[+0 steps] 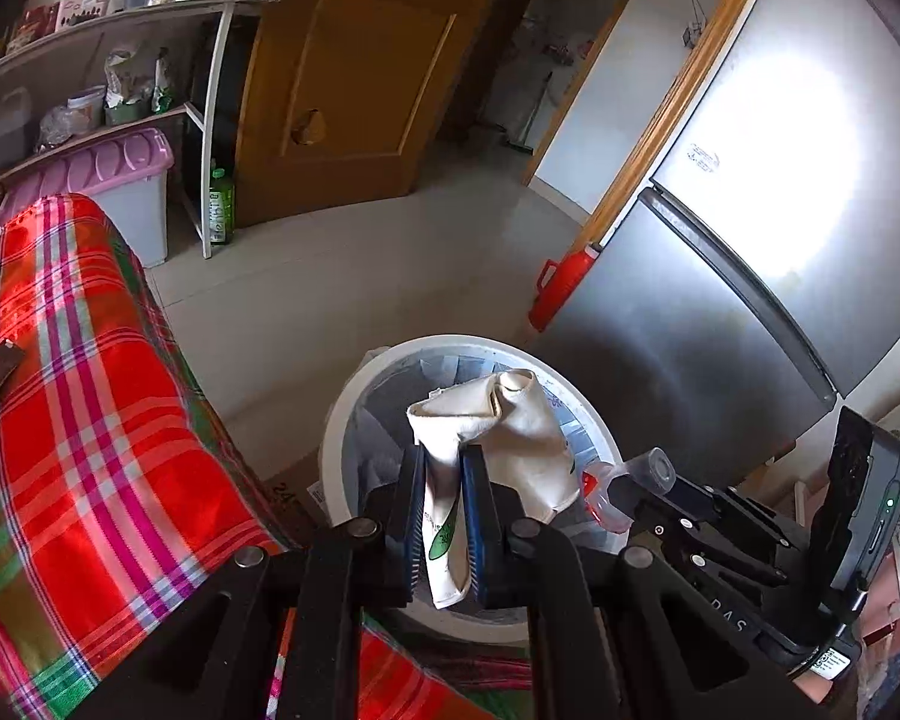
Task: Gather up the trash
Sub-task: 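Carry the paper bag and clear cup over the trash bin and open both tools, then move both open tools back from the bin to the table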
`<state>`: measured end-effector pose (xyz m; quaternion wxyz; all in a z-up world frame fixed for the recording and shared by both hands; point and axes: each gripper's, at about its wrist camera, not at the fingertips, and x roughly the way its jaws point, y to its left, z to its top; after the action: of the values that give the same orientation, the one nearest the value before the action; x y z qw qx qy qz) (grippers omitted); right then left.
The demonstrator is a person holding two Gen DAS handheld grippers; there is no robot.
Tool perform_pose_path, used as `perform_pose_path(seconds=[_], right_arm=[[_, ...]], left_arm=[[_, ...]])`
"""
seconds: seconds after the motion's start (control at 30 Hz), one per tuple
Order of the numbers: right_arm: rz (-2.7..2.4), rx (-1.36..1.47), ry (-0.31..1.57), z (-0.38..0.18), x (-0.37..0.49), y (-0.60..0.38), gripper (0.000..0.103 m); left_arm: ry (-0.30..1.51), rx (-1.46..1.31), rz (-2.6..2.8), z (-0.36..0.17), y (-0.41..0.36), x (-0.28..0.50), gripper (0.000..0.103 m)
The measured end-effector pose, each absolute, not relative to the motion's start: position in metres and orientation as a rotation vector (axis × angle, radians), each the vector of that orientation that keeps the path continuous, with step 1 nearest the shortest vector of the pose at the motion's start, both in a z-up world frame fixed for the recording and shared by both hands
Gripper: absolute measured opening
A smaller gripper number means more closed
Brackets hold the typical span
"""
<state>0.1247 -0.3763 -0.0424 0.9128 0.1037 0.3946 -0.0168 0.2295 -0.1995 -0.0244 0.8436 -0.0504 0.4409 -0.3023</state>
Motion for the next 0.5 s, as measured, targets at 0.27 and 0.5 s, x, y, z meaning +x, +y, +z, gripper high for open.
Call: perform_pose_path(seconds=[0.27,0.5], right_arm=[[-0.058,0.201,0.865,-0.062,0.135,-0.385,0.031],[-0.079,0.217,0.889,-0.071,0.14,-0.391,0.051]], left_arm=[[0.99,-0.096,-0.616,-0.049,-0.219,0.243,0.012],[1.004,-0.087,-0.621,-0.055,-0.228,0.244,0.014]])
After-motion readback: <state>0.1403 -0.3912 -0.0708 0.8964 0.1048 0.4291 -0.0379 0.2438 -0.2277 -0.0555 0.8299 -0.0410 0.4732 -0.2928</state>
